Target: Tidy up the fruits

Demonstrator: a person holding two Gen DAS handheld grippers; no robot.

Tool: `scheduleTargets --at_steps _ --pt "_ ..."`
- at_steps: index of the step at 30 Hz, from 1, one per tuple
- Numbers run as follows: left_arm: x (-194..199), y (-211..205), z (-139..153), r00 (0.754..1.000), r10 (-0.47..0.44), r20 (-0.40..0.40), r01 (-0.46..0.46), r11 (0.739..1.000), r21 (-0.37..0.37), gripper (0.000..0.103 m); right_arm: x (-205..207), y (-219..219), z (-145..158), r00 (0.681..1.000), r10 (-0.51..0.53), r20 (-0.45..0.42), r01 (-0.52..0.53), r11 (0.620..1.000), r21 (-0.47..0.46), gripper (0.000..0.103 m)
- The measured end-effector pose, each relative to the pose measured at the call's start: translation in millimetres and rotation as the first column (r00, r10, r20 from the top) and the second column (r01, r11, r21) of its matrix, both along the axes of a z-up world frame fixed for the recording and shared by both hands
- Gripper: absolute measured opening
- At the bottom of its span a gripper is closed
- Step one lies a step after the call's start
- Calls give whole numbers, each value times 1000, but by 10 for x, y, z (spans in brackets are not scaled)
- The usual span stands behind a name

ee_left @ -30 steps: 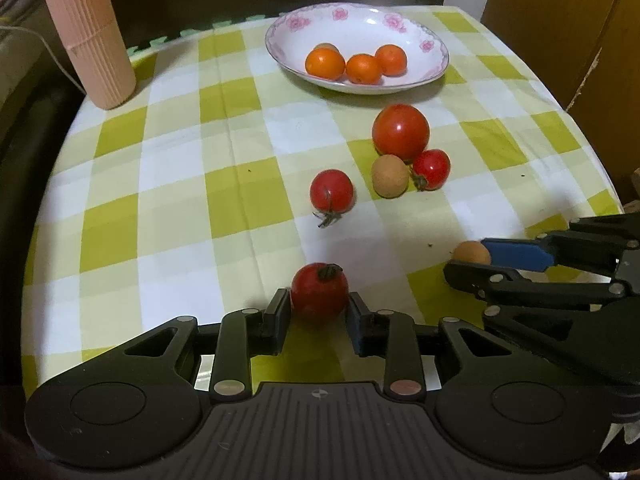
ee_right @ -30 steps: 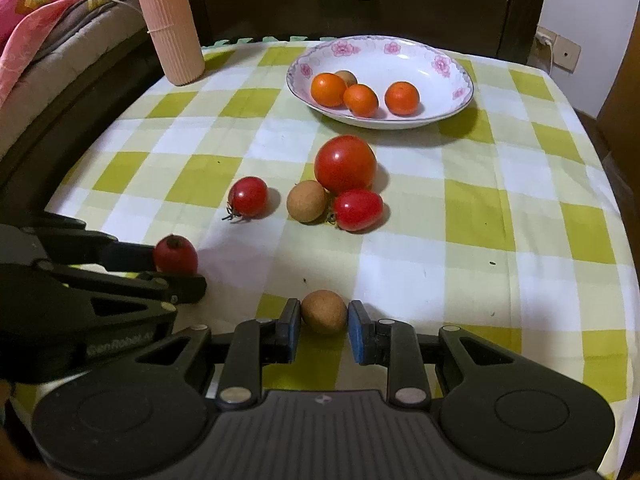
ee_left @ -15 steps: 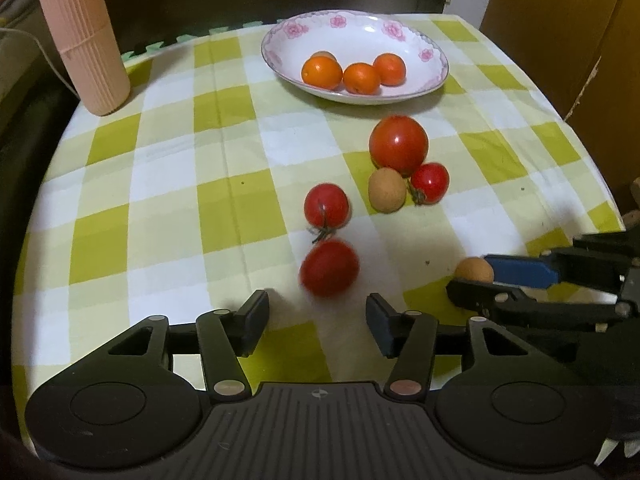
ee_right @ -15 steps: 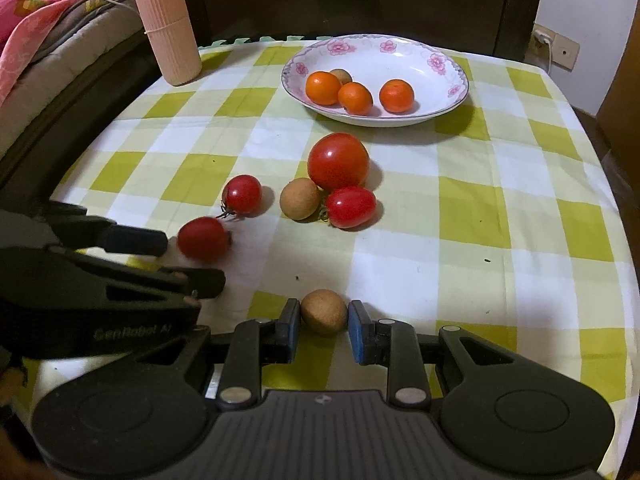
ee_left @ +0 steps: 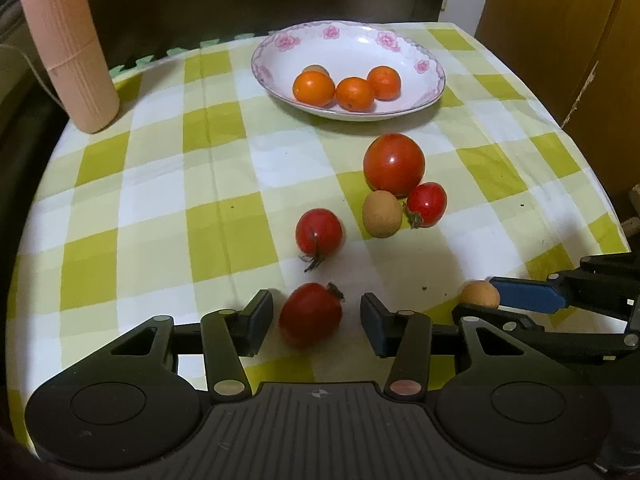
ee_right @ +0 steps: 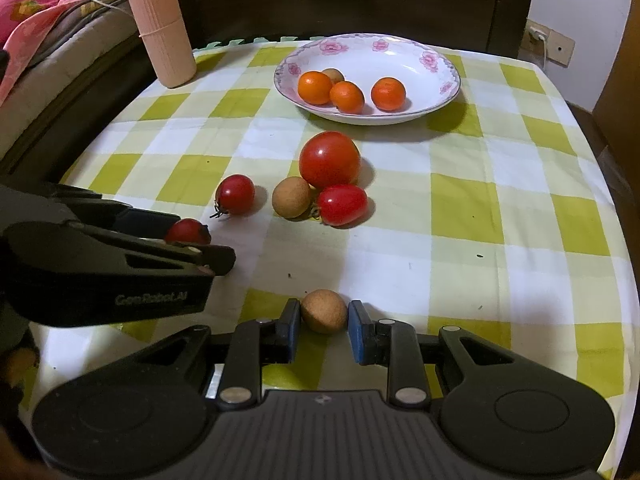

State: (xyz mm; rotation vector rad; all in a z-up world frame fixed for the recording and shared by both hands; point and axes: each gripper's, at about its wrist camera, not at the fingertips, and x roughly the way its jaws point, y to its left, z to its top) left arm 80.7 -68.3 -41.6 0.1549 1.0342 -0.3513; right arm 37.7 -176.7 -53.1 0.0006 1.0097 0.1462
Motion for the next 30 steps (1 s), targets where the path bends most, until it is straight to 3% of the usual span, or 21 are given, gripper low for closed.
scheduleTargets --at_steps 6,30 --pt "-32 -29 -3 1000 -12 13 12 1000 27 41 11 2 4 1000 -8 -2 8 1000 0 25" --pt "-73 -13 178 1000 -6 17 7 998 -57 39 29 -10 101 999 -19 30 19 1000 14 25"
